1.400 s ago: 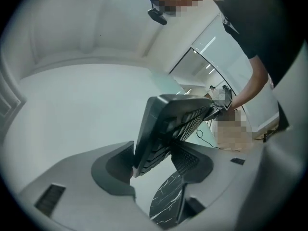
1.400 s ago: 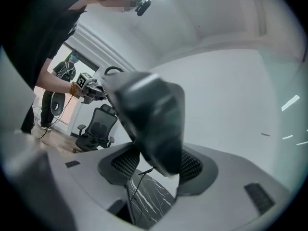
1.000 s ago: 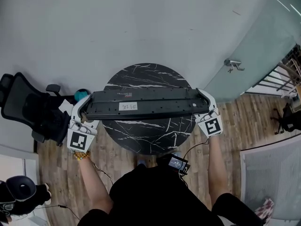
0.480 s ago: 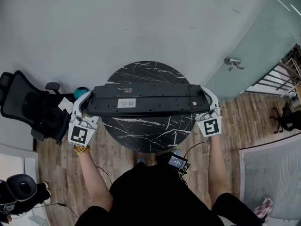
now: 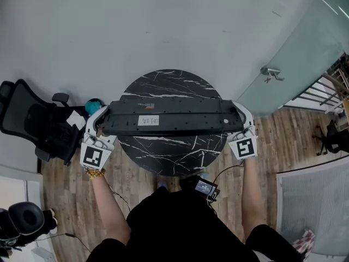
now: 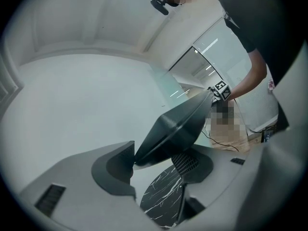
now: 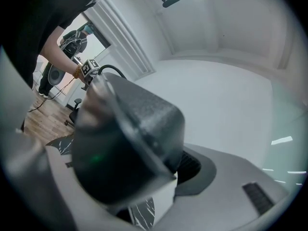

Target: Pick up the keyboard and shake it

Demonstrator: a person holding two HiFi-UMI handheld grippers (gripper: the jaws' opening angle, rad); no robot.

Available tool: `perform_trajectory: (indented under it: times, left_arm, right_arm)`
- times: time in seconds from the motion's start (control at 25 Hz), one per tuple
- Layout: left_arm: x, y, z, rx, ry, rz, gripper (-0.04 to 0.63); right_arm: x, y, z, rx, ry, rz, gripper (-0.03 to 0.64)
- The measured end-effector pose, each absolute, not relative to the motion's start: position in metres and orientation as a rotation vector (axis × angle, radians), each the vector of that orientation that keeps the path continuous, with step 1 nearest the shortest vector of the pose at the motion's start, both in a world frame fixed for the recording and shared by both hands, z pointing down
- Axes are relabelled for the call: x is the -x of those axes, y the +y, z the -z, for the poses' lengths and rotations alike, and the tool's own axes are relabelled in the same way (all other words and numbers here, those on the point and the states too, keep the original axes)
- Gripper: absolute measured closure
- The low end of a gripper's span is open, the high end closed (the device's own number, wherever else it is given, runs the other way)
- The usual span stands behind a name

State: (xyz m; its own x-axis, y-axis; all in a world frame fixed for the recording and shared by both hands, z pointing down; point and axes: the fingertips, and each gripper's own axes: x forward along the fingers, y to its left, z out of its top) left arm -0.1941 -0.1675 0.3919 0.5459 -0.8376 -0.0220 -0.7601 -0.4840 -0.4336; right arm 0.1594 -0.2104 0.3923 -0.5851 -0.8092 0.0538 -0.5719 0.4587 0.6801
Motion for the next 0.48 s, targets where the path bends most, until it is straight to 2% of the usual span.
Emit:
perform_trajectory:
  times: [0.24, 0.48]
  left_arm:
    - [0.194, -0.168, -0.399, 2.418, 1.299, 0.262, 0.362]
    - [0.194, -0.162, -0.417, 2.5, 1.284, 0.26, 0.36]
  right_arm:
    - [-0.158, -0.213, -0.402, -1.135, -2.376, 0.842, 0.397]
    - [-0.159, -0.208, -0.439, -1.044, -2.469, 0.574, 0.4]
